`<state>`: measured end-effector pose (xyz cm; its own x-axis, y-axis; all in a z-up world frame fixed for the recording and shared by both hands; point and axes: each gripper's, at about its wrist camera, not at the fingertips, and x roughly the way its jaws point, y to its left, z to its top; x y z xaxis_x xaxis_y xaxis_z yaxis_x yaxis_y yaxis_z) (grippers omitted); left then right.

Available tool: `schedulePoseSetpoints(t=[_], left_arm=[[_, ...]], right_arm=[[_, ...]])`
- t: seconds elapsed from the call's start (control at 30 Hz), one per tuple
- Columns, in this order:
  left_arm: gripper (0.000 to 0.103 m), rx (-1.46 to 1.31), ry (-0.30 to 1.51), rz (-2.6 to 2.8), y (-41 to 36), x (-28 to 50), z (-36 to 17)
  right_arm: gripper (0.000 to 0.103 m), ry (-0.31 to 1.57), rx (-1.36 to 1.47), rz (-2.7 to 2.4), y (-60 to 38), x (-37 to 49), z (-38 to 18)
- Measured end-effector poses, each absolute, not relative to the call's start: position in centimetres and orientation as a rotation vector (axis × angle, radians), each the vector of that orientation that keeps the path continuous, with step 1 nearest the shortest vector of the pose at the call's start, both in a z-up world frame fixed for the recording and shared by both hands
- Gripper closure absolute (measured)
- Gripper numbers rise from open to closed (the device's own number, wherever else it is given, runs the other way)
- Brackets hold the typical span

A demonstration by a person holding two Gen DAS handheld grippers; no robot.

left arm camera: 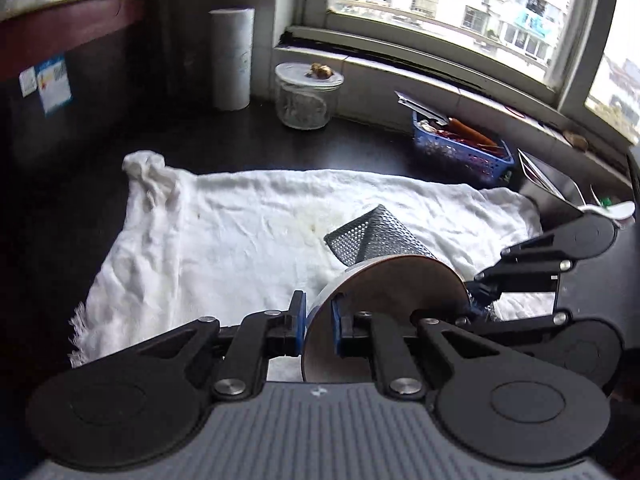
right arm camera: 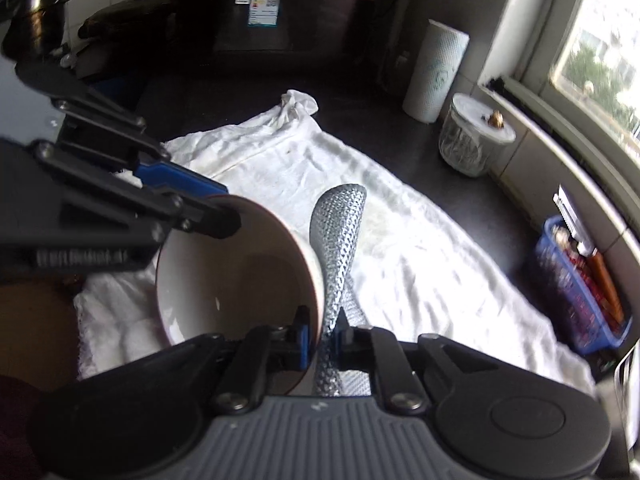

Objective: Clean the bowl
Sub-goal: 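Hold the bowl tilted with the left tool while the right tool rubs its outer wall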

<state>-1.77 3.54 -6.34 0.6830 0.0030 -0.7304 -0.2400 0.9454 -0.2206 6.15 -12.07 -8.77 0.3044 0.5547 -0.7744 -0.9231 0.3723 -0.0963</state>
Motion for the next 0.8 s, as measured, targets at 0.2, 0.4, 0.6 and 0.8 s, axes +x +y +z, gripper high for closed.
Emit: schedulePoseSetpoints(t=[0.2,0.4,0.6,0.8], left_arm=[[0.088,-0.722,0.846,0.212,7.6,-2.8,-8.8],[0.089,-1.205,0.882,0.235,10.4,-5.0,-13.7],[0.089,-1.355,0.916,0.219,10.1,-5.5,-16.0],[0.089,-0.687,0.943,0.192,6.9,-2.8,-10.4]], right_arm=[[0.083,0.746,-0.584,1.072,-11.7,5.4,-9.6],[0.082,0.754,-0.574,1.07,-11.4,5.1,-9.9],[0.078,0.773,-0.552,1.069,-11.7,5.1,-10.5],[0.088,0.768,-0.519,1.066,-12.1,5.7,-9.9]])
